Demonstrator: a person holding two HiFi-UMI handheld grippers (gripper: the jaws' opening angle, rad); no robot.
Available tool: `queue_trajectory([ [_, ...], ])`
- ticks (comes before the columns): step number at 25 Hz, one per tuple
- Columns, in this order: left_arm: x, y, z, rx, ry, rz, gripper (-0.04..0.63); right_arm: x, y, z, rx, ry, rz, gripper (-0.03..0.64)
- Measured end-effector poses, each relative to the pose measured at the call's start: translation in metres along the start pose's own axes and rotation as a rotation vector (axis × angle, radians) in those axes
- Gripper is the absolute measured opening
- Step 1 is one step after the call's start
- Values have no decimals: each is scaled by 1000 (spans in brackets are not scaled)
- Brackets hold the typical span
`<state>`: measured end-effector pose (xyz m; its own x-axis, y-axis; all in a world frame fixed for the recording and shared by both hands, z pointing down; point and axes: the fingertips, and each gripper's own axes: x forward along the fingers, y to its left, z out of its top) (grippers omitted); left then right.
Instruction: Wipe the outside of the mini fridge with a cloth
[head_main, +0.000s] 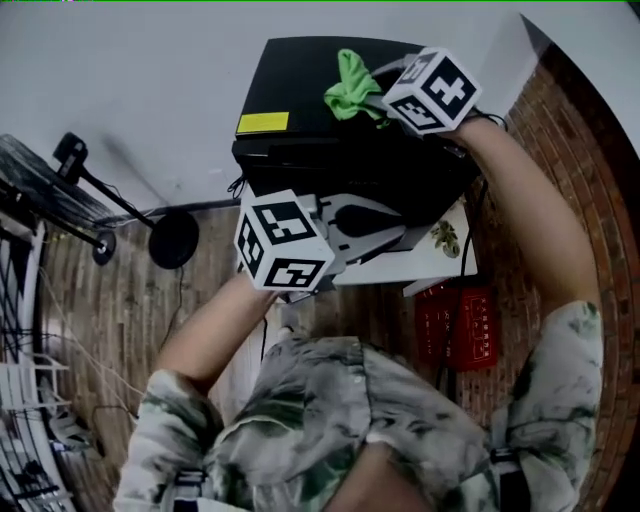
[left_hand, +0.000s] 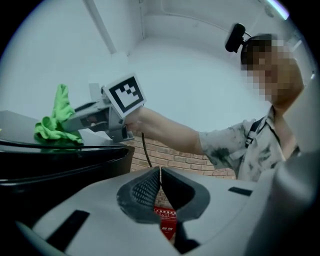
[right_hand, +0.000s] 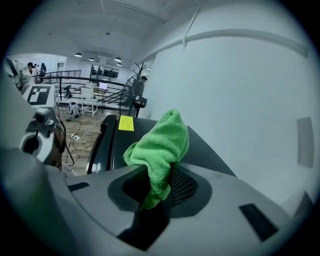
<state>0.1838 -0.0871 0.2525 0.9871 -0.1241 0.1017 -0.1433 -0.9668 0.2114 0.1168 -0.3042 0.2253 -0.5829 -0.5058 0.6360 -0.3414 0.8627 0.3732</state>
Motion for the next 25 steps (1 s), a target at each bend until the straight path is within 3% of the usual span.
queue_trajectory([
  [7,4,9,14,20,21,-94,26,-61,-66,-99,149,133,-159,107],
  [11,3,10,20,30,21,-131,26,-80,-76,-118,195,166,-209,107],
  [17,-3,12,18,27,28,-157,26,-58,-69,-40,152,49,-179,107],
  [25,-30,23,18,16,32,-140,26,57,-15,99,-12,-65,-18,107],
])
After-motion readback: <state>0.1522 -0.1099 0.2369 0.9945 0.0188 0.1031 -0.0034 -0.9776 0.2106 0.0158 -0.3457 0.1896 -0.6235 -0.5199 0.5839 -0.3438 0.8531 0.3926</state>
